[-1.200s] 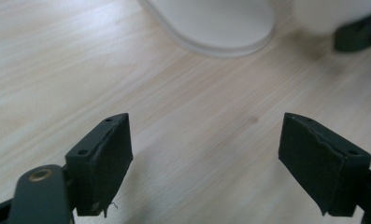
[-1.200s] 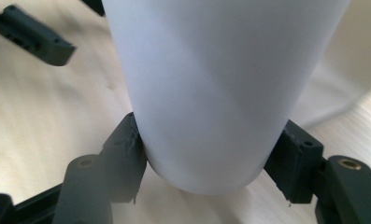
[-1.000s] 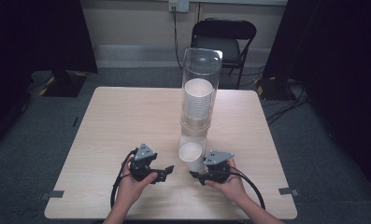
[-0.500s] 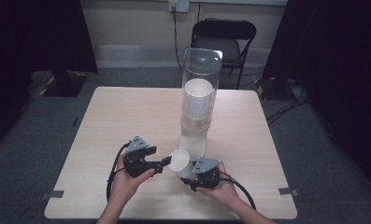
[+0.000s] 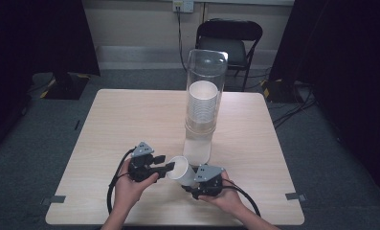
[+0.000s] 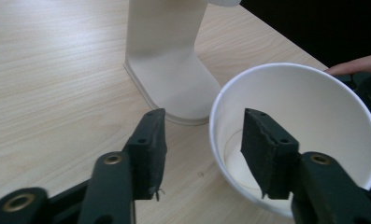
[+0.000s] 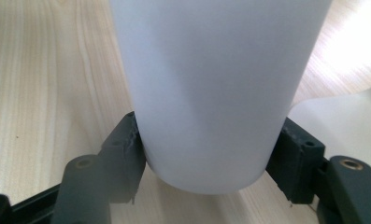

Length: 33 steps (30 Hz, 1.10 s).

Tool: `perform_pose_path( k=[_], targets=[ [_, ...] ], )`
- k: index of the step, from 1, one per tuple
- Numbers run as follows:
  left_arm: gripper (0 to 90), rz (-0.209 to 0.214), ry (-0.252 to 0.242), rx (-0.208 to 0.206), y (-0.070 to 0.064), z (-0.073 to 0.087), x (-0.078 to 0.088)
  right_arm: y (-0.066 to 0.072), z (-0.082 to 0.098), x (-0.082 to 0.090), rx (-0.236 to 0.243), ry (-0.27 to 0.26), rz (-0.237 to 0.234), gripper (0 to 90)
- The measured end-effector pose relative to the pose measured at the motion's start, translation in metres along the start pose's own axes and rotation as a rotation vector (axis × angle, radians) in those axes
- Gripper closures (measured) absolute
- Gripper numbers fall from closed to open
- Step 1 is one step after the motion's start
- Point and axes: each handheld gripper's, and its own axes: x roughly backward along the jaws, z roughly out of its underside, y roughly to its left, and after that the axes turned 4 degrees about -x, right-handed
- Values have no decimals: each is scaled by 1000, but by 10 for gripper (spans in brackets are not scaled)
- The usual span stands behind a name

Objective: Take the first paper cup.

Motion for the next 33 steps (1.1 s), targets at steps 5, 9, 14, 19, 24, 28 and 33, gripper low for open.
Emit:
perform_pose_path(
  k=[5,9,14,19,24,28,33],
  targets=[
    [668,31,22,45,2,0,-1,3,-2,0,8,-8,-8,356],
    [811,24,66,58,1,0,-4,5,-2,0,9,-18,-7,351],
    [855,19,76,82,1,-3,-2,4,-2,-1,3,-5,6,312],
    [866,-16,63,142,14,0,8,-1,1,1,-16,16,45,278],
    [865,-67,73,175,26,2,16,-7,2,4,-45,12,53,278],
    [864,-131,76,212,39,6,23,-10,3,7,-58,12,57,278],
    [863,-199,95,246,50,7,31,-16,4,12,-88,4,68,278]
  ],
)
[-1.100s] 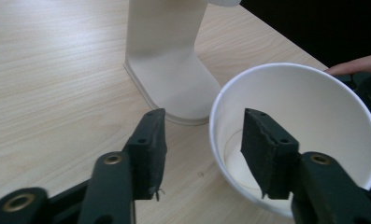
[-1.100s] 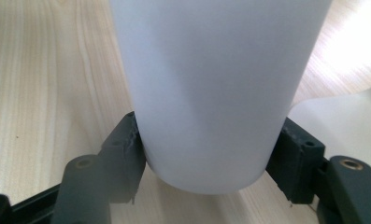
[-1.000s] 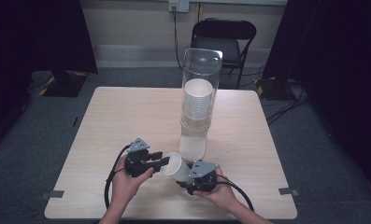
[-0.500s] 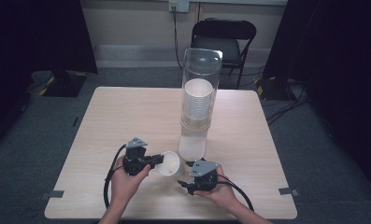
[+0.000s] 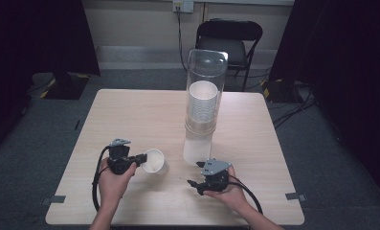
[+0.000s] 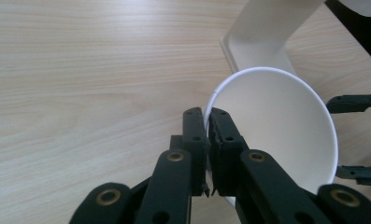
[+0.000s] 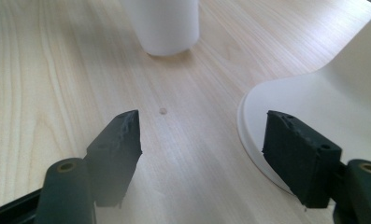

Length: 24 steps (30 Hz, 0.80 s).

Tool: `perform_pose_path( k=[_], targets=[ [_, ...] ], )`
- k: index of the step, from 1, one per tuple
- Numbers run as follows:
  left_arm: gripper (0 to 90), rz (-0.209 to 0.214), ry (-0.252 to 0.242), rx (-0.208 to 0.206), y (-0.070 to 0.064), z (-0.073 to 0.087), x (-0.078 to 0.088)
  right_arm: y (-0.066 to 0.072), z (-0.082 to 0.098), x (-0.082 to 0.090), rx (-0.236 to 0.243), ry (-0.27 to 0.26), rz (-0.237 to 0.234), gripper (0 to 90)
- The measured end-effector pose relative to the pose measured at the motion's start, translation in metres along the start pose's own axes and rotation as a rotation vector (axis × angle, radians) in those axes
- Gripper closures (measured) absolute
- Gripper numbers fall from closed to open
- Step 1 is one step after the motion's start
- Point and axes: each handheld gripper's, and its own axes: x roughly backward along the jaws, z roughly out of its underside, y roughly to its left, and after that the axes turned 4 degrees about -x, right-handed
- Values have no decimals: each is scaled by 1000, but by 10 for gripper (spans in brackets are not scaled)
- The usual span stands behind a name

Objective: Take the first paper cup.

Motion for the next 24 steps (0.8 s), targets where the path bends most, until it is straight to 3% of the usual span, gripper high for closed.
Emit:
perform_pose_path(
  k=[2,11,21,24],
  targets=[
    [858,-26,4,11,3,-1,2,-2,0,1,-1,3,7,278],
    [812,-53,-6,38,9,0,3,-5,2,2,-20,16,14,278],
    [564,10,-60,27,6,0,6,-6,2,2,-22,29,15,278],
    [505,27,-66,-4,4,-2,10,-8,3,2,-25,32,18,277]
  ],
)
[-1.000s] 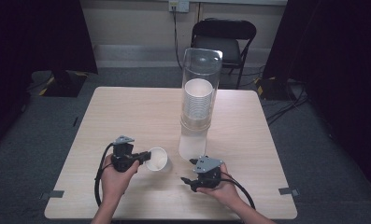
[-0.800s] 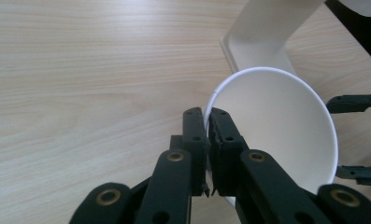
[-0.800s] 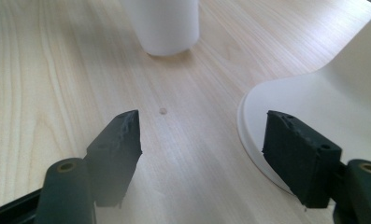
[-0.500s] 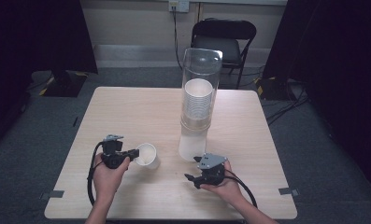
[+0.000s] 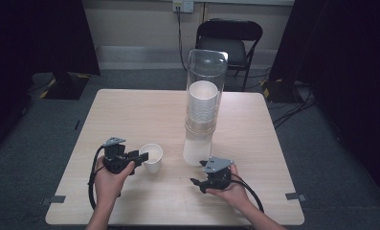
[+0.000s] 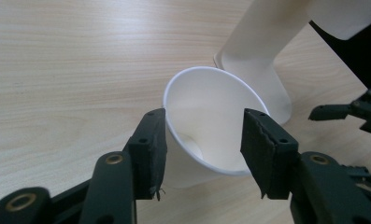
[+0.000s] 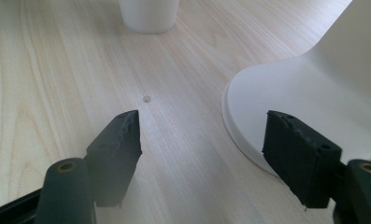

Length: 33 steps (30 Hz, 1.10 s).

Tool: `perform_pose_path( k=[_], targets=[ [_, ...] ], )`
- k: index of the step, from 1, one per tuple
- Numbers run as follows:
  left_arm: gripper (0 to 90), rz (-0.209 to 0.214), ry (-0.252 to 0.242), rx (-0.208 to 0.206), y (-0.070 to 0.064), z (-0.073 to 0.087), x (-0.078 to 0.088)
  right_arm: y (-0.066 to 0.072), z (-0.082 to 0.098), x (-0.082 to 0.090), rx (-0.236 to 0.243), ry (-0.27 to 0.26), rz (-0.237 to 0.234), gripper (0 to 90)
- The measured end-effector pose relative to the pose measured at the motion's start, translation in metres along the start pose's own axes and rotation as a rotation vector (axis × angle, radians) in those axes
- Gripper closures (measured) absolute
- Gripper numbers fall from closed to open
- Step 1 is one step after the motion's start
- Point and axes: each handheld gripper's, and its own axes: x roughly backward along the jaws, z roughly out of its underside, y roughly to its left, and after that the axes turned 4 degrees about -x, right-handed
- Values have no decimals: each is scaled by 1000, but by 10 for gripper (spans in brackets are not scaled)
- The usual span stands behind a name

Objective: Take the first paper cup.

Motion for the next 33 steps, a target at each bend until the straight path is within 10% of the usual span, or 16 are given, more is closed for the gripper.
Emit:
perform_pose_path(
  k=[17,21,33],
  targets=[
    [322,8,-51,-72,11,7,21,-16,3,6,-45,14,24,273],
    [255,12,-40,-141,17,12,27,-20,4,6,-65,23,27,271],
    [166,114,15,-156,29,39,17,-33,4,11,-167,0,66,173]
  ],
)
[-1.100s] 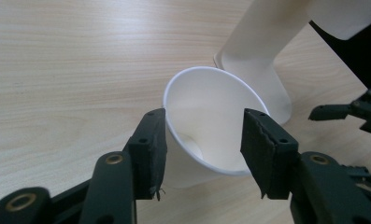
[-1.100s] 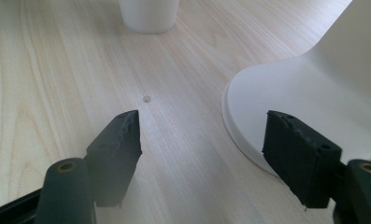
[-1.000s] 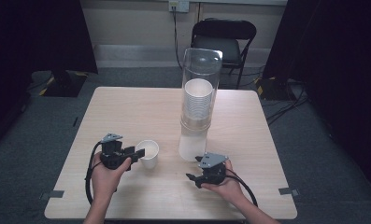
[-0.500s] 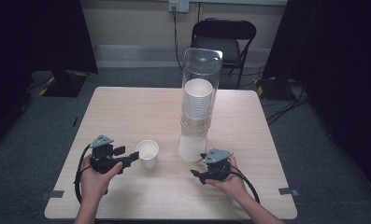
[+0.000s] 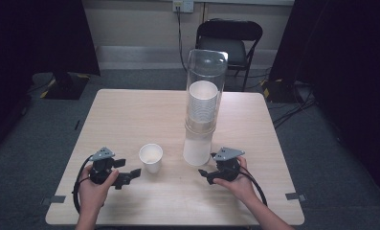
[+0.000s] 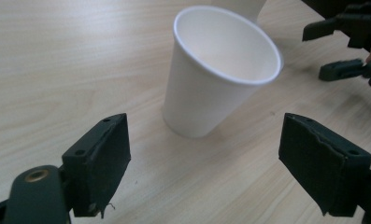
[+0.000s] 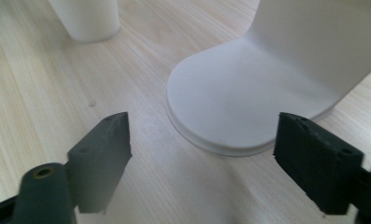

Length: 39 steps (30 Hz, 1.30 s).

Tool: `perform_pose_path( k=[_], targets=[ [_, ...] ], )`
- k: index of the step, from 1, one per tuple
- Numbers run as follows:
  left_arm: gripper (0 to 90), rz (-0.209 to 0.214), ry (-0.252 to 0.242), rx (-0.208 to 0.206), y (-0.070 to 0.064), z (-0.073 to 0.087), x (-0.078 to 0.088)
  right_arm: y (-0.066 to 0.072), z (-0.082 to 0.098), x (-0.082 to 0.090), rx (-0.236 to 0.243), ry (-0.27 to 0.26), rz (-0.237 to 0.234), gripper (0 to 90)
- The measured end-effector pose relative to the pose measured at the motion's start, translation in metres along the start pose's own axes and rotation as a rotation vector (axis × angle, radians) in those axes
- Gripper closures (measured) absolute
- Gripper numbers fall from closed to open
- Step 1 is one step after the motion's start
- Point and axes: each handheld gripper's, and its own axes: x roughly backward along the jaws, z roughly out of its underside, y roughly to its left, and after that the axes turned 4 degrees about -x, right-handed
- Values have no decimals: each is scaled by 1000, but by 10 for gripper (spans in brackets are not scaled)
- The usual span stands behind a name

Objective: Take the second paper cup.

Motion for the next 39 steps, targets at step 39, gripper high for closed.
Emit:
perform_pose_path(
  k=[39],
  targets=[
    [150,-76,129,-272,-16,39,-48,-33,-29,1,-144,-62,37,147]
  ],
)
